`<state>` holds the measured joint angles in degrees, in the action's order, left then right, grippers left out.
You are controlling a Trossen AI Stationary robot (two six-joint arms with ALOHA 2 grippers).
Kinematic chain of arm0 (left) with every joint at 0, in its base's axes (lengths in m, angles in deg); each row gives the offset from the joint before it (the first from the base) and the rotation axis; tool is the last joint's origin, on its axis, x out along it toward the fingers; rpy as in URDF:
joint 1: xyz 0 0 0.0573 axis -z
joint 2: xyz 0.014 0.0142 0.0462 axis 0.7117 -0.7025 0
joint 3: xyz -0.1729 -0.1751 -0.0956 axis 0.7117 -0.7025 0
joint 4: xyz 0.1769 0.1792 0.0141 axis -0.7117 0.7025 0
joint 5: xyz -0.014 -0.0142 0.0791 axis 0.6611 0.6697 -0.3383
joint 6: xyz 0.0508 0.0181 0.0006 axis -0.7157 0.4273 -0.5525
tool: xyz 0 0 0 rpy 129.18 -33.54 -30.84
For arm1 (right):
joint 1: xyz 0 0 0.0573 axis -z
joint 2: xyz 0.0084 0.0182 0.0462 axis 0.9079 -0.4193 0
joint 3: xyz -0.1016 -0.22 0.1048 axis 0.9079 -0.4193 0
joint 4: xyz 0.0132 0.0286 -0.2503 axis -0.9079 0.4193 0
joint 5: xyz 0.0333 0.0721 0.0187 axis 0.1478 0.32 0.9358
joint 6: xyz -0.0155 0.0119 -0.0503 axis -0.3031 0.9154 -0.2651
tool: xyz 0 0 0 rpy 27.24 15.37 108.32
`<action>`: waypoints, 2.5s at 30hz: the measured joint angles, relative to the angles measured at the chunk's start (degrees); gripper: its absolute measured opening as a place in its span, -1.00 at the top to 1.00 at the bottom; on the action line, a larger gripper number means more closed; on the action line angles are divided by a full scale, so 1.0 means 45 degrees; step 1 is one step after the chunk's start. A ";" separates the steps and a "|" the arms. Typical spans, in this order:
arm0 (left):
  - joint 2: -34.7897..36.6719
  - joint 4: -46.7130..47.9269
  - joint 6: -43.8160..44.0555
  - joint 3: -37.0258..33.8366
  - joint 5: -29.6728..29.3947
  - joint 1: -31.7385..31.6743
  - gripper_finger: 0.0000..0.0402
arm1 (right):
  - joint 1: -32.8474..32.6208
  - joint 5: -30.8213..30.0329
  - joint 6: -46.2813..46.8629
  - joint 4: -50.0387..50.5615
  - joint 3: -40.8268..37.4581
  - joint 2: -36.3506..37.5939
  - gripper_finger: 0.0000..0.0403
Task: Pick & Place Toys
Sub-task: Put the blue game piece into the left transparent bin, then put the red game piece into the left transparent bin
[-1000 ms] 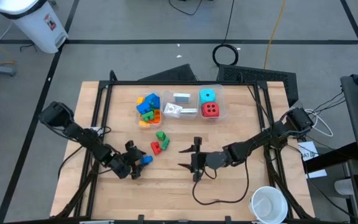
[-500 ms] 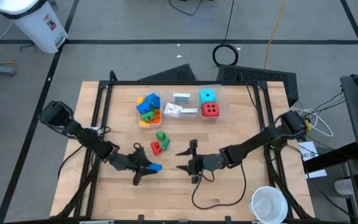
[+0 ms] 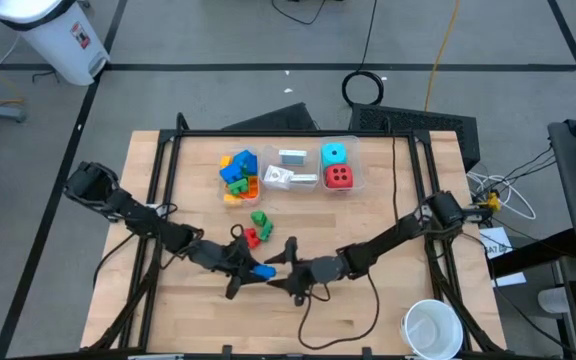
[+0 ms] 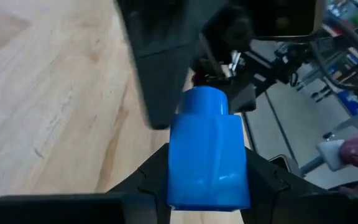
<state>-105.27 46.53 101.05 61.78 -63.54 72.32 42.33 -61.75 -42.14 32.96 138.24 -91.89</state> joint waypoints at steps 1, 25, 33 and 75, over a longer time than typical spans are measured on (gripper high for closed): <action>0.0000 0.0174 0.0004 0.0066 0.0030 -0.0014 0.36 | -0.0011 0.0004 -0.0318 -0.0059 0.0039 -0.0012 -0.26; 0.0704 0.0792 -0.1548 0.0158 0.0193 -0.0791 0.36 | -0.0512 -0.2380 -0.1596 -0.0714 0.0034 0.0307 0.25; 0.3909 0.3035 -0.3874 0.0143 -0.0711 -0.1922 0.36 | -0.1225 -0.5692 -0.0047 0.0222 -0.0001 0.2492 -0.01; 0.3406 0.7859 -0.6667 0.0158 -0.1426 -1.3721 -0.92 | 0.3087 -0.0638 0.5643 -0.0157 -0.5347 0.5748 -0.09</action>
<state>-89.94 81.89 71.05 62.49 -69.95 10.58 56.22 -64.63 -16.75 32.25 114.18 -66.02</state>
